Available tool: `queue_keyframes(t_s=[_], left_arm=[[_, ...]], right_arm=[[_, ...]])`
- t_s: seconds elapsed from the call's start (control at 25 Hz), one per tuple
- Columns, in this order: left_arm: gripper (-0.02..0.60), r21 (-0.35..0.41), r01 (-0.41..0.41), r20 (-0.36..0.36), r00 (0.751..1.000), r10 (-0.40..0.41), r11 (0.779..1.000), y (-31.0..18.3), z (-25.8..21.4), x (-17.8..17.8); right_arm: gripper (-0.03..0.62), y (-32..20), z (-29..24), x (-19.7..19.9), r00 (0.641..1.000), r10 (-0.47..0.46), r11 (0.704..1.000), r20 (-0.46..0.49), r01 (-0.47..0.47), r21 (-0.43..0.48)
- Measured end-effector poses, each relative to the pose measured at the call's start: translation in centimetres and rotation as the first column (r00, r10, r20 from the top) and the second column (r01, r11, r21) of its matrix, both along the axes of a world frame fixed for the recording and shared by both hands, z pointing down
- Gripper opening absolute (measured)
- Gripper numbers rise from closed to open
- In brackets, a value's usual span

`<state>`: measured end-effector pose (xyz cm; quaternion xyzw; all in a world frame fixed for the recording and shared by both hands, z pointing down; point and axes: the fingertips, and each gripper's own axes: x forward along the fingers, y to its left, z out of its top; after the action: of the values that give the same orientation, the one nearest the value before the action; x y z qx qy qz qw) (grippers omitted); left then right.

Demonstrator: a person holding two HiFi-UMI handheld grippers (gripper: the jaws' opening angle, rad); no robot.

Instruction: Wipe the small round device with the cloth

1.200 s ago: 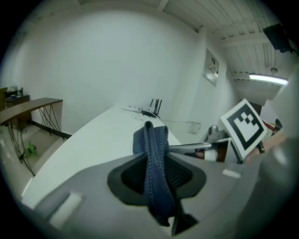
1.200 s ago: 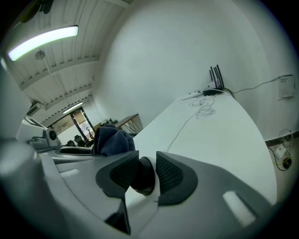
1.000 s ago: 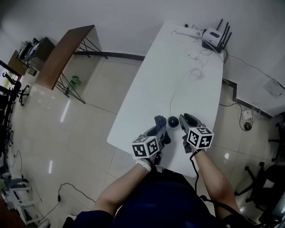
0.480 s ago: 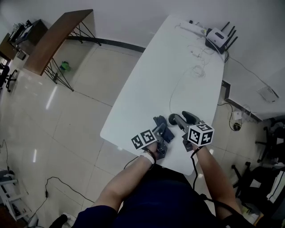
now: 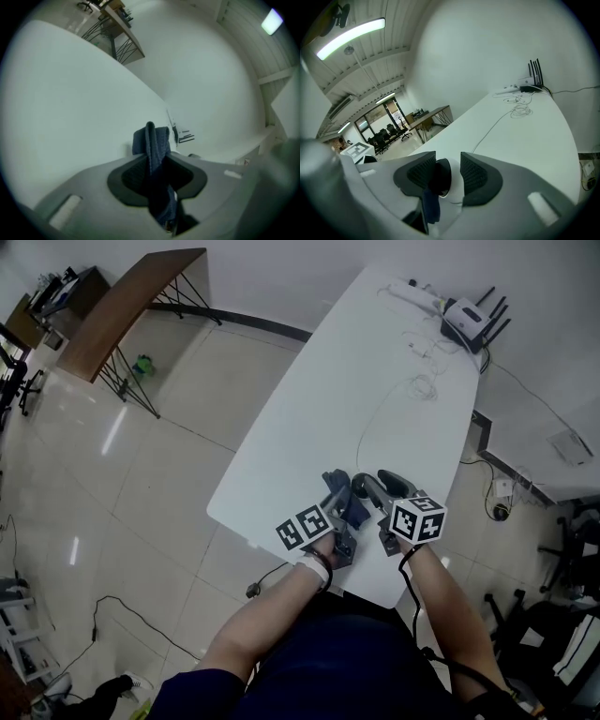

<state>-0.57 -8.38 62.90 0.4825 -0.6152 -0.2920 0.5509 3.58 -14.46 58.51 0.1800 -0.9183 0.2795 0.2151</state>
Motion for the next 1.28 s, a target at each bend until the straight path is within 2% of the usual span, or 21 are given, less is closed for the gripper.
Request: queue_keyframes(t_s=[0.12,0.2,0.28,0.36,0.44,0.48,0.52,0.56,0.68,0.8,0.88,0.96,1.04,1.28], left_arm=[[0.100,0.020,0.020,0.126,0.992,-0.022,1.000,-0.2,-2.5,0.4],[0.101,0.009,0.013,0.238,0.971,-0.015,1.000,0.1,-3.7,1.0],[0.100,-0.039,-0.012,0.391,0.920,0.026,0.999,0.3,-4.7,1.6],[0.101,-0.104,-0.059,0.538,0.836,0.106,0.993,0.2,-5.3,2.8],[0.101,-0.150,-0.097,0.634,0.754,0.171,0.984,-0.2,-5.5,3.9],[0.103,-0.158,-0.102,0.656,0.733,0.181,0.982,-0.3,-5.6,4.2],[0.103,-0.155,-0.097,0.658,0.732,0.176,0.983,-0.3,-5.6,4.4],[0.103,-0.143,-0.083,0.642,0.750,0.156,0.986,-0.1,-5.5,4.4],[0.103,-0.087,-0.012,0.530,0.846,0.056,0.996,1.7,-5.1,3.3],[0.102,-0.056,0.053,0.341,0.939,-0.031,0.997,3.7,-2.9,1.1],[0.103,-0.059,0.084,0.196,0.978,-0.071,0.995,4.5,-0.7,-0.2],[0.103,-0.065,0.111,0.062,0.992,-0.107,0.992,4.8,1.3,-0.9],[0.103,-0.074,0.109,-0.015,0.994,-0.111,0.991,4.5,2.6,-1.1],[0.103,-0.088,0.017,-0.060,0.998,-0.022,0.996,2.4,4.6,-1.0]], right_arm=[[0.170,0.1,0.5,0.2,0.999,-0.043,0.999,0.031,0.044,-0.031],[0.170,0.3,0.7,0.3,0.996,-0.080,0.996,0.042,0.081,-0.043],[0.170,0.3,0.6,0.2,0.992,-0.113,0.992,0.053,0.115,-0.042],[0.170,0.3,0.5,0.1,0.988,-0.143,0.989,0.057,0.145,-0.039],[0.170,0.2,0.5,0.1,0.983,-0.174,0.984,0.052,0.175,-0.026],[0.169,-0.1,0.4,0.2,0.981,-0.186,0.982,0.047,0.187,-0.018],[0.168,-0.5,0.3,0.3,0.981,-0.190,0.982,0.045,0.191,-0.010],[0.146,-0.9,0.2,0.6,0.981,-0.186,0.982,0.045,0.187,-0.002],[0.131,-2.0,-0.9,1.6,0.987,-0.138,0.990,0.080,0.138,0.011],[0.130,-2.2,-2.0,2.7,0.990,-0.081,0.996,0.119,0.084,-0.017],[0.130,-1.9,-1.8,3.5,0.992,-0.049,0.998,0.117,0.054,-0.032],[0.130,-1.3,-1.2,4.5,0.994,-0.020,0.999,0.103,0.025,-0.043],[0.128,-0.5,-0.8,5.5,0.996,0.009,0.999,0.090,-0.005,-0.053],[0.115,-0.9,-1.2,7.5,0.991,0.109,0.993,0.075,-0.106,-0.043]])
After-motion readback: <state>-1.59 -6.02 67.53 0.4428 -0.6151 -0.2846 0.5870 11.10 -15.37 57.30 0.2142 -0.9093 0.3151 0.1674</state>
